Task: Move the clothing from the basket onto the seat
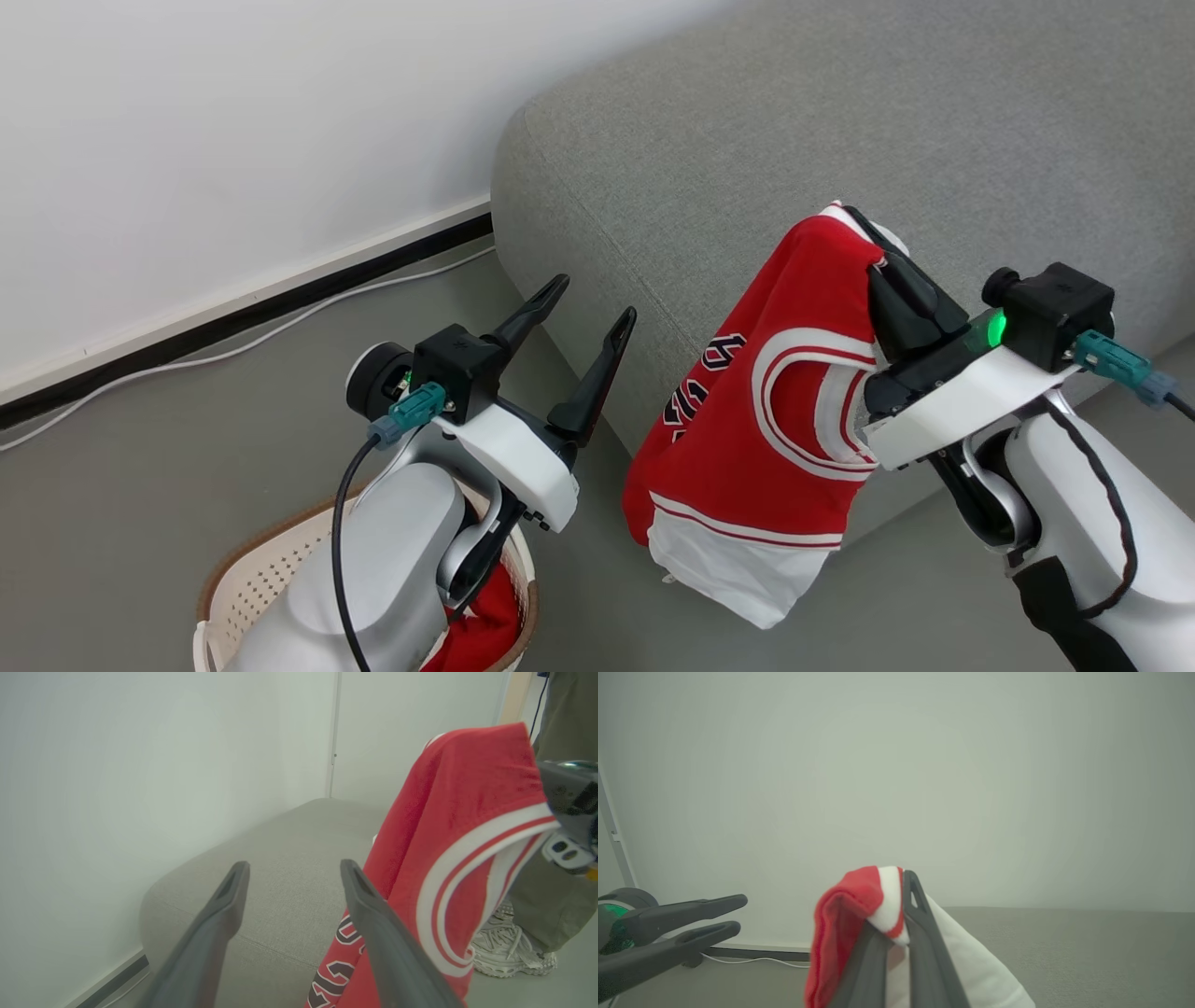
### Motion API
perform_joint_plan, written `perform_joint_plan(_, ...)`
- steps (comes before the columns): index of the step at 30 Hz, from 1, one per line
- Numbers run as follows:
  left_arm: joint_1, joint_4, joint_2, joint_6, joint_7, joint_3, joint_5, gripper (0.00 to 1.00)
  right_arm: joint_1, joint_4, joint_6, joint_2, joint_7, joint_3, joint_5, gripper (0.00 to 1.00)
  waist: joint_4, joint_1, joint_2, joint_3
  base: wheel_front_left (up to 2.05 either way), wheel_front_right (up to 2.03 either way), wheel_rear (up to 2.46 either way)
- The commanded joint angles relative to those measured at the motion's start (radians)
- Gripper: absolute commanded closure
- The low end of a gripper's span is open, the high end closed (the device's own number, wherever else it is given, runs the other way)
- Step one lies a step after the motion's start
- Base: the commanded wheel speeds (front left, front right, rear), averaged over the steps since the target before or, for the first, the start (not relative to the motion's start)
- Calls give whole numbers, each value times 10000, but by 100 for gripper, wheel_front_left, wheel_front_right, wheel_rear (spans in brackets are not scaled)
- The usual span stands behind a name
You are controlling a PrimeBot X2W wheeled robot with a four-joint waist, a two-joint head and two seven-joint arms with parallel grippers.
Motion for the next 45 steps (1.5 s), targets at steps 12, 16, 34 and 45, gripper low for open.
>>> perform_joint_plan(12, -147, 19, -201, -362, -89, 483, 549, 0, -159, -671, 69, -346, -61, -1876, -537, 100, -106, 0, -1, 919, 0, 0, 0)
perform_joint_plan(16, -267, 141, -310, -459, -89, 410, 719, 0, -904, -412, 69, -596, -61, -2651, -705, 100, 85, 0, -1, 1365, 0, 0, 0)
perform_joint_plan(34, -1182, 595, -640, -725, -89, -14, 1183, 0, -5166, 2188, 69, -2070, -61, -5229, -1946, 100, 1175, 0, -1, 3853, 0, 0, 0)
perform_joint_plan(45, -1808, 622, -809, -800, -89, -465, 1460, 0, -8183, 4460, 69, -3742, -61, -7515, -3374, 100, 2473, 0, -1, 5685, 0, 0, 0)
